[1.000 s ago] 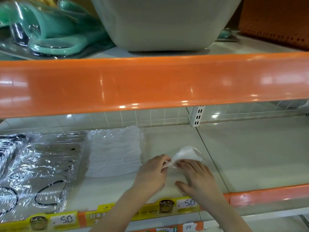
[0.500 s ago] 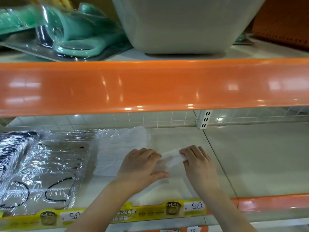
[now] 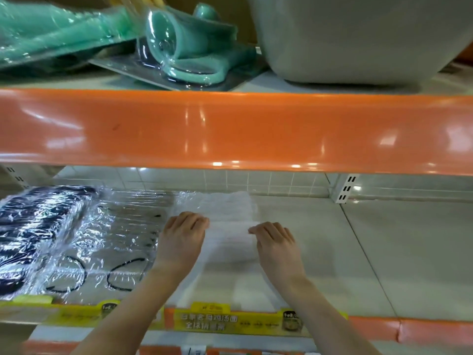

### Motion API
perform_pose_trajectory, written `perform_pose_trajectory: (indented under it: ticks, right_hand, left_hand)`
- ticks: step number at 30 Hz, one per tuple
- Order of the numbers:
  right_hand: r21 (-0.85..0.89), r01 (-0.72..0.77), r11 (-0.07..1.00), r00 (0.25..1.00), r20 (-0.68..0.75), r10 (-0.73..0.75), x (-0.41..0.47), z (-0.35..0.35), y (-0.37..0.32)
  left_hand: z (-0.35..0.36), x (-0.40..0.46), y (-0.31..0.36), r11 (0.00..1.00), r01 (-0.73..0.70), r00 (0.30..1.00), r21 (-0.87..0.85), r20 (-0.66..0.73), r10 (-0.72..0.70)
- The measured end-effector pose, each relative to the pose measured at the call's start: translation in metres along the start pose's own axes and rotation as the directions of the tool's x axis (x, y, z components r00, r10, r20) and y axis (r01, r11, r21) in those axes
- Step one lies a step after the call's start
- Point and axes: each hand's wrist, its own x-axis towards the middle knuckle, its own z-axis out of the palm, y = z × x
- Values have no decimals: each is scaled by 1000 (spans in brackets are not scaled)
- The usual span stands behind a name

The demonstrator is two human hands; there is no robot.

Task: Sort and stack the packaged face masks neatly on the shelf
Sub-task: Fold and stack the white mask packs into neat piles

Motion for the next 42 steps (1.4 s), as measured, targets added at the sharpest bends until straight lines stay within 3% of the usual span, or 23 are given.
perform_pose_trajectory:
  ticks: [6, 14, 16, 18, 20, 22, 24, 27, 29, 30, 31, 36, 39, 40, 42]
  right_hand:
    - [-25, -117, 993, 991, 57, 118, -9, 17, -8]
    - [-131, -152, 980, 977, 129, 169, -19, 21, -4]
    - [-41, -190, 981, 978, 80, 193, -16, 21, -4]
    - [159, -264, 951, 964, -1, 267, -5, 14, -9]
    - [398, -361, 843, 910, -45, 411, 10, 2, -18]
    - [583, -412, 700, 832, -71, 550, 24, -12, -29]
    - [722, -416, 553, 746, -77, 661, 34, -21, -36]
    - [752, -573, 326, 650, 176, 739, 38, -19, -33]
    - [623, -709, 331, 645, 382, 662, 35, -10, -30]
    - [570, -744, 349, 641, 461, 614, 33, -7, -30]
    - [542, -763, 352, 632, 515, 579, 30, -5, -31]
    - [613, -756, 231, 623, 564, 543, 15, -12, -24]
    - [545, -753, 369, 652, 537, 536, 15, -12, -15]
    - [513, -741, 435, 671, 528, 521, 17, -12, -13]
    - [454, -699, 553, 712, 511, 482, 23, -11, -9]
  left_hand:
    - [3, -24, -12, 997, -40, 996, -63, -79, 35]
    - [13, -43, -11, 997, -35, 997, -73, 60, 40]
    - [12, -43, -10, 998, -13, 998, -55, 64, 17]
    - [7, -35, -4, 996, 69, 996, -48, 52, -67]
    - [0, -23, 8, 973, 217, 975, -79, 62, -212]
    - [-8, -10, 22, 898, 406, 913, -172, 113, -391]
    - [-15, 2, 35, 731, 610, 792, -306, 254, -555]
    - [-19, 11, 56, 338, 768, 600, -544, 429, -675]
    - [-20, 12, 71, -18, 759, 475, -651, 572, -669]
    - [-20, 10, 77, -161, 737, 430, -656, 639, -638]
    - [-19, 8, 82, -243, 724, 407, -645, 685, -604]
    - [-28, -2, 91, -375, 733, 334, -567, 781, -528]
    - [-43, -6, 89, -380, 851, 230, -362, 908, -350]
    - [-51, -5, 89, -335, 895, 217, -296, 943, -252]
    - [-64, -4, 92, -172, 945, 257, -279, 956, -139]
